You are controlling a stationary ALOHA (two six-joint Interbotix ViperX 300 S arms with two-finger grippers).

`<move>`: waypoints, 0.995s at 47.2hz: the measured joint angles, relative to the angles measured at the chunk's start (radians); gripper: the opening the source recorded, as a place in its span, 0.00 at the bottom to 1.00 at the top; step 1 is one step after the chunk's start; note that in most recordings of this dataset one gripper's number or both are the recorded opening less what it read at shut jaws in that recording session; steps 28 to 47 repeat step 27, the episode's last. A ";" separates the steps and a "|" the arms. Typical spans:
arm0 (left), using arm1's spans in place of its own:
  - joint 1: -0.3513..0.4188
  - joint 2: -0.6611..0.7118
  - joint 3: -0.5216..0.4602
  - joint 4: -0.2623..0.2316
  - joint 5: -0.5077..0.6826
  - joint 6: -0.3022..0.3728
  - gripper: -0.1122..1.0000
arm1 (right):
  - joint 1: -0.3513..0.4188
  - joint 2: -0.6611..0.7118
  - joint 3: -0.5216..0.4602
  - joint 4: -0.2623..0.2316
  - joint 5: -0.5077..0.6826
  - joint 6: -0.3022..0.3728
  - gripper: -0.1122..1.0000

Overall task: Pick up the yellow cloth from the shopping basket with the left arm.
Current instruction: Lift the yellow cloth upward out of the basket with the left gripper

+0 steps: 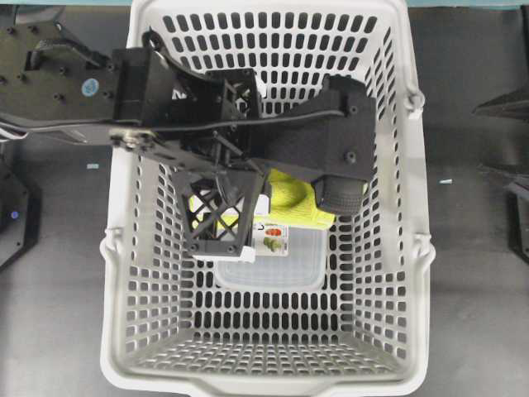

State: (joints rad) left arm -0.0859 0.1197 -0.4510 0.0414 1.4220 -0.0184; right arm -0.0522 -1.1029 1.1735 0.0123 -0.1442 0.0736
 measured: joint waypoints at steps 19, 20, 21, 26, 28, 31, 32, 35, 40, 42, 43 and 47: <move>-0.005 0.006 -0.002 0.000 -0.014 -0.009 0.22 | 0.000 0.000 0.003 -0.002 -0.002 0.000 0.80; -0.006 0.006 -0.002 0.000 -0.014 -0.009 0.22 | 0.000 -0.002 0.002 0.000 0.000 0.000 0.80; -0.006 0.006 -0.002 0.000 -0.014 -0.008 0.22 | 0.000 -0.002 0.003 0.000 0.000 0.000 0.80; -0.011 0.008 -0.002 0.000 -0.014 -0.009 0.22 | 0.000 -0.008 0.003 0.000 0.000 0.000 0.80; -0.012 0.008 -0.002 0.000 -0.015 -0.009 0.22 | -0.002 -0.009 0.003 -0.002 0.000 -0.002 0.80; -0.012 0.008 -0.002 0.000 -0.015 -0.009 0.22 | -0.002 -0.009 0.003 -0.002 0.000 -0.002 0.80; -0.012 0.008 -0.002 0.000 -0.015 -0.009 0.22 | -0.002 -0.009 0.003 -0.002 0.000 -0.002 0.80; -0.012 0.008 -0.002 0.000 -0.015 -0.009 0.22 | -0.002 -0.009 0.003 -0.002 0.000 -0.002 0.80; -0.012 0.008 -0.002 0.000 -0.015 -0.009 0.22 | -0.002 -0.009 0.003 -0.002 0.000 -0.002 0.80; -0.012 0.008 -0.002 0.000 -0.015 -0.009 0.22 | -0.002 -0.009 0.003 -0.002 0.000 -0.002 0.80; -0.012 0.008 -0.002 0.000 -0.015 -0.009 0.22 | -0.002 -0.009 0.003 -0.002 0.000 -0.002 0.80; -0.012 0.008 -0.002 0.000 -0.015 -0.009 0.22 | -0.002 -0.009 0.003 -0.002 0.000 -0.002 0.80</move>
